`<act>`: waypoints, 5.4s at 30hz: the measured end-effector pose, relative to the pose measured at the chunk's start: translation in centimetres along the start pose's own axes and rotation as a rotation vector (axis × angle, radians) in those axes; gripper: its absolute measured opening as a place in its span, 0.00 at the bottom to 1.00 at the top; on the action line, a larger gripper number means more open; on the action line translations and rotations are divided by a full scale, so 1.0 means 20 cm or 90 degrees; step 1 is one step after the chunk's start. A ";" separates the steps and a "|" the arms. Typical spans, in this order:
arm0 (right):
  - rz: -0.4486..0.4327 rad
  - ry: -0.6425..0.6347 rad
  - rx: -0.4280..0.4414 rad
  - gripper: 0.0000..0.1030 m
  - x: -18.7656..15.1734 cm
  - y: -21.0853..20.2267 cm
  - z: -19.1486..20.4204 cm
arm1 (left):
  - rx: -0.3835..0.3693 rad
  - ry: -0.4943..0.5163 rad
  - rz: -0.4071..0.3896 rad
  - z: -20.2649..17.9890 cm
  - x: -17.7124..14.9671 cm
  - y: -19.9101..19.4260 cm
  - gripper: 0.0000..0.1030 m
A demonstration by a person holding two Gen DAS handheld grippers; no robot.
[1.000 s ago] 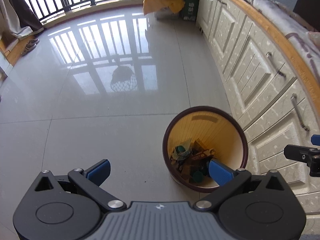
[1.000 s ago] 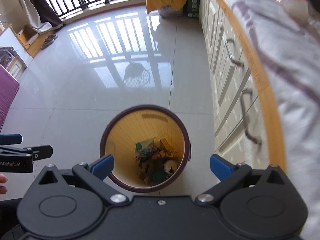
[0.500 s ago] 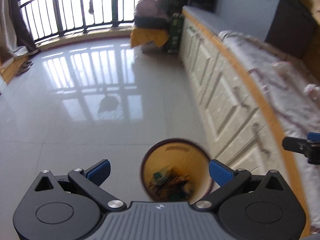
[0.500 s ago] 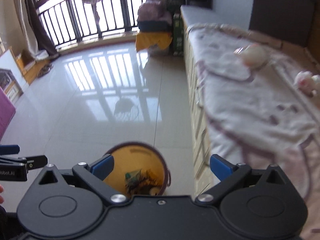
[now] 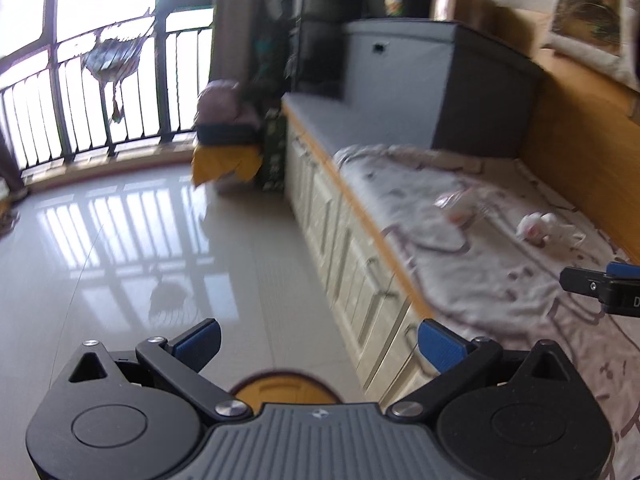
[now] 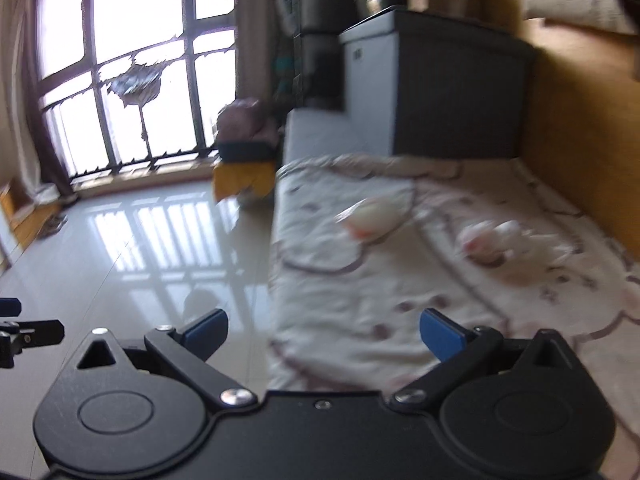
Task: Collect trash
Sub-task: 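Raise both tools from the wastebasket back toward the bed, then reach the left tool toward the clear plastic bag while the right tool reaches the white tissue, then close the left tool on the clear bag while the right tool grasps the white tissue, then lift and carry the clear bag and white tissue with both tools over the wastebasket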
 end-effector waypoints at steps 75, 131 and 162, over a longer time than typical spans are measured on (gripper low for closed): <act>-0.013 -0.098 -0.175 0.43 0.10 0.95 -0.97 | -0.159 0.193 -0.122 -1.02 0.40 1.22 0.07; -0.061 0.038 -0.064 0.29 -0.10 -0.25 -0.23 | -0.108 0.044 -0.096 -0.49 0.07 -0.04 0.05; 0.043 -0.042 0.089 0.29 -0.25 0.22 0.63 | 0.058 -0.055 -0.008 0.40 -0.18 0.18 0.05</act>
Point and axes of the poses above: each gripper's, at about its wrist camera, not at the fingertips, and y roughly the way its jaws point, z to its left, x to its top, the point moved 8 cm from there along y, roughly the way its jaws point, and after that the axes turned 4 degrees about x, right-handed, at the moved point
